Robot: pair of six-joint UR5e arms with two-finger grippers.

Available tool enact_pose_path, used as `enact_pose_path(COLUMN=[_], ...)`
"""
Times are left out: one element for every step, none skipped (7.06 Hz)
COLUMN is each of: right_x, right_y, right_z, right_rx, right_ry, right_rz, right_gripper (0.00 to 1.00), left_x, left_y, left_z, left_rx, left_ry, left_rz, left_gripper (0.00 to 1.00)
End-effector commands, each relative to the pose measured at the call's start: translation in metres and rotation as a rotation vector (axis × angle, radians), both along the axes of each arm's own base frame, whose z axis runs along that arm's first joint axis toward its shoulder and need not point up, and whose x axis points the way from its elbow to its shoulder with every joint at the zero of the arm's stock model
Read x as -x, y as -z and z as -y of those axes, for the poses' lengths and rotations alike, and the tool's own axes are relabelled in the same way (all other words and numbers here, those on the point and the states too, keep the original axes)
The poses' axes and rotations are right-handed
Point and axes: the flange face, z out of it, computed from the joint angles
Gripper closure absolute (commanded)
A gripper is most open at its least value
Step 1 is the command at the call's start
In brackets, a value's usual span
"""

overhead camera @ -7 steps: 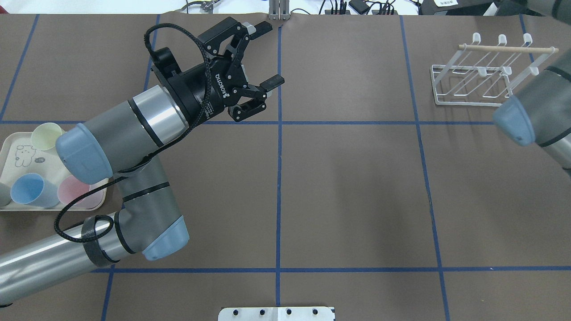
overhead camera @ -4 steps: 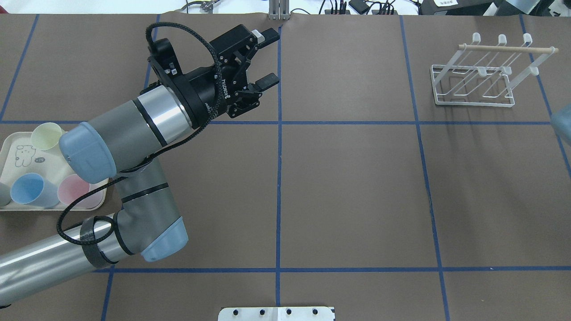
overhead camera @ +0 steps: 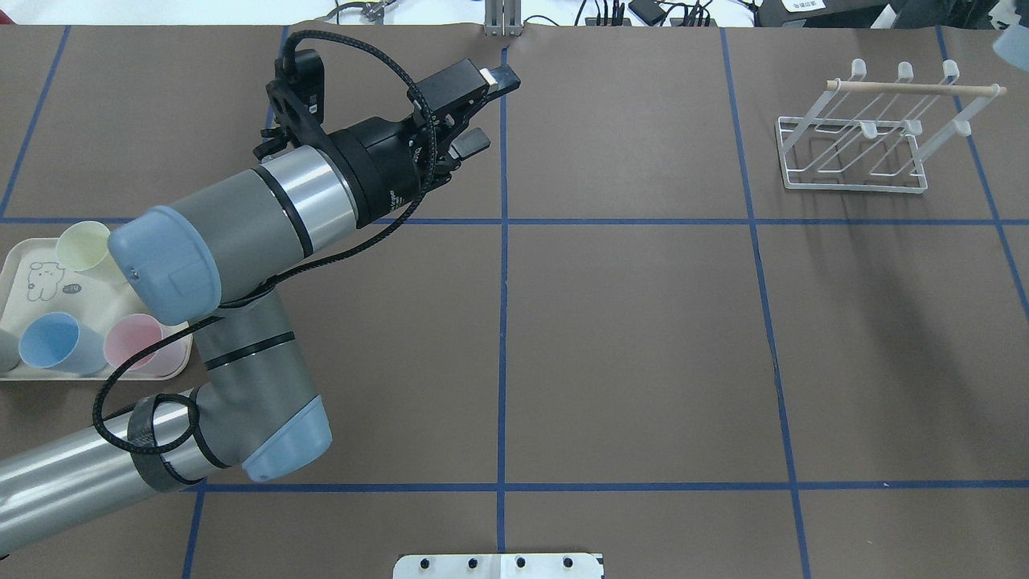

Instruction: Transfer IKEA cup to right arm and place on rack

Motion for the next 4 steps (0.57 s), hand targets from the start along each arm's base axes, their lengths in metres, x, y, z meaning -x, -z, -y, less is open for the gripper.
enact_pose_path(right_x=[0.032, 0.054, 0.063, 0.064], right_y=[-0.012, -0.019, -0.028, -0.037], right_z=[-0.008, -0.009, -0.009, -0.008], right_rx=[0.0, 0.005, 0.019, 0.034], right_ry=[0.058, 0.081, 0.094, 0.096], right_rz=[-0.066, -0.079, -0.089, -0.097], right_gripper=[1.0, 1.0, 1.0, 1.0], left_x=[-0.002, -0.004, -0.004, -0.004], left_y=[-0.001, -0.004, -0.011, -0.013], left_z=[0.0, 0.001, -0.001, -0.002], left_rx=[0.003, 0.007, 0.013, 0.012], left_ry=[0.0, 0.0, -0.004, -0.005], left_rz=[0.011, 0.016, 0.025, 0.024], left_gripper=[0.0, 0.0, 0.0, 0.0])
